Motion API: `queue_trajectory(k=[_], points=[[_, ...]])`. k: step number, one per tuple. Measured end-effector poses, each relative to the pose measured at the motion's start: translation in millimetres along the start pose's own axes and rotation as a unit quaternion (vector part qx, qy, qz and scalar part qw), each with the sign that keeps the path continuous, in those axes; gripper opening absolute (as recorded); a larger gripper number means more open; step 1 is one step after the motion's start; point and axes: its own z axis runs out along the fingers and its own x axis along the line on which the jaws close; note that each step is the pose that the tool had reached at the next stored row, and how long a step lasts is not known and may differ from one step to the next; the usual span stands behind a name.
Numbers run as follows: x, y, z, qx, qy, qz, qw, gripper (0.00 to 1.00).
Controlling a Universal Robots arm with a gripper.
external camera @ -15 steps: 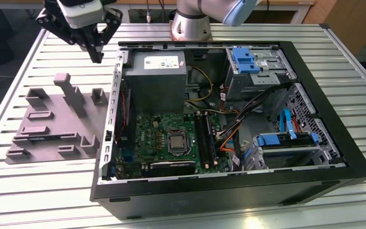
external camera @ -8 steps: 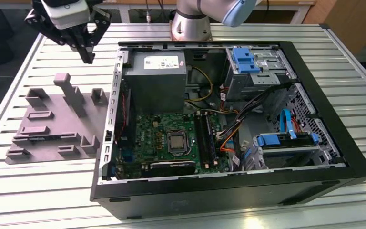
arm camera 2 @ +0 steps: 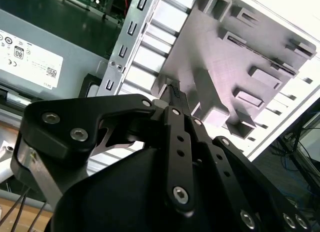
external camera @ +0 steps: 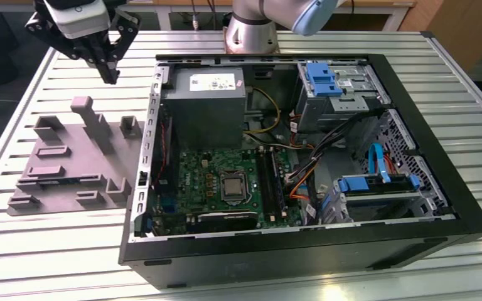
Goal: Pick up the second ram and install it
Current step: 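Reach for the second ram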
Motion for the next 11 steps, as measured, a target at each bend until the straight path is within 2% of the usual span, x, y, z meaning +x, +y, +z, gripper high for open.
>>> queue_trajectory(k=[11], points=[[2.1,-0.2,-0.1,0.0000,0.0000,0.000,1.0000,0.11]])
